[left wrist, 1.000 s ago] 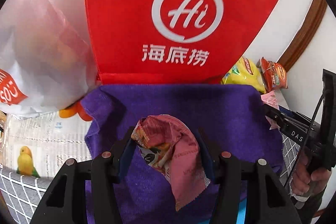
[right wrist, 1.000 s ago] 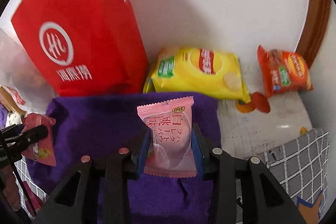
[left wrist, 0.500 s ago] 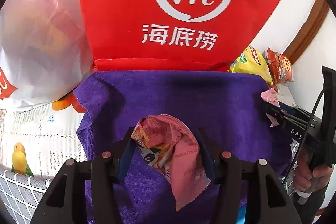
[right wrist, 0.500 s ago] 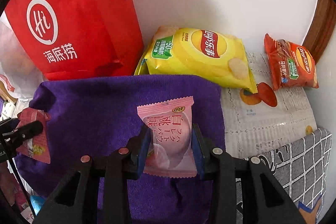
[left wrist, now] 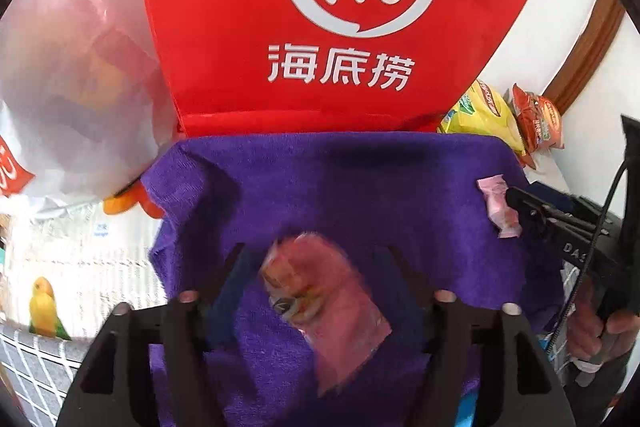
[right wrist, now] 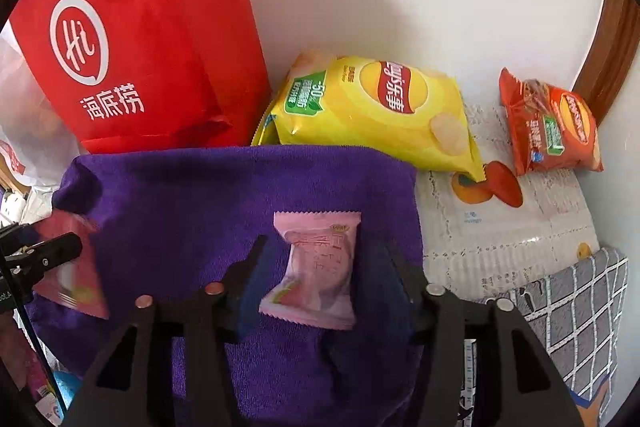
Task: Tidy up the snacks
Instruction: 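Open both tools to drop the pink items onto the purple towel, then withdraw both tools from the towel back toward the snack pile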
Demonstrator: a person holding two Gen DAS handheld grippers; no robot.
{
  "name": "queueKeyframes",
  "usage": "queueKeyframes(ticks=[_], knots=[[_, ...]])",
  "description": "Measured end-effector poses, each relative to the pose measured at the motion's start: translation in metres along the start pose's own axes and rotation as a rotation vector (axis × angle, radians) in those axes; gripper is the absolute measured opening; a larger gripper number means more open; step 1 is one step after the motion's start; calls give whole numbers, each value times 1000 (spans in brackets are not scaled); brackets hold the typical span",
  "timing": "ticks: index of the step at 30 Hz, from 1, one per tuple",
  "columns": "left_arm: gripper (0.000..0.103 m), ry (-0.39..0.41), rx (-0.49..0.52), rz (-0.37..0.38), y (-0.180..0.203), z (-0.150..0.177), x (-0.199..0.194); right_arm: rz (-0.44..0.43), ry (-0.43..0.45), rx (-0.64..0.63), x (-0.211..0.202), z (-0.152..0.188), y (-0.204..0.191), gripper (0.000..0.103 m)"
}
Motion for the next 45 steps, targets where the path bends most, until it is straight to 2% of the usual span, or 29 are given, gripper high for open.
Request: queueKeyframes(ticks=[1,6,11,16,24,26,30,35,42,45], knots=[[78,12,3,-12,0,-1,-3,4,7,-3,-3,-1,-1,59],[79,42,8,-17,2,-3,-21,11,60,-5,-25,-8,-7,67],[78,98,15,-39,1,-6,-49,55,103,2,-54,-5,-11,72],[78,135,14,-15,7,5,-75,126,136,10,-87,7,-9,83],[78,196,38,-23,25,40,-128,91,162,41,-141,40,-10,84],[78,206,39,-13,28,51,-140,112,167,38,-155,51,-11,84],[78,225,51,-41,30,76,-168,129,191,45,-178,70,-9,84],[78,225,25,-18,32,105,-188,58,176,95,-199,102,-6,84],[78,254,-2,3,30,143,-211,77,161,108,-221,140,-1,84],[78,267,-6,8,31,156,-219,53,177,123,-232,155,0,84]])
Point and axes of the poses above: each gripper's, at about its wrist camera, not at the fingertips, and x roughly the way its jaws point, y to its right, z to its underside, the point moved 9 cm from there along x, roughly the way its jaws point, and after that the axes turned 7 degrees about -y, right-handed, at the moved point
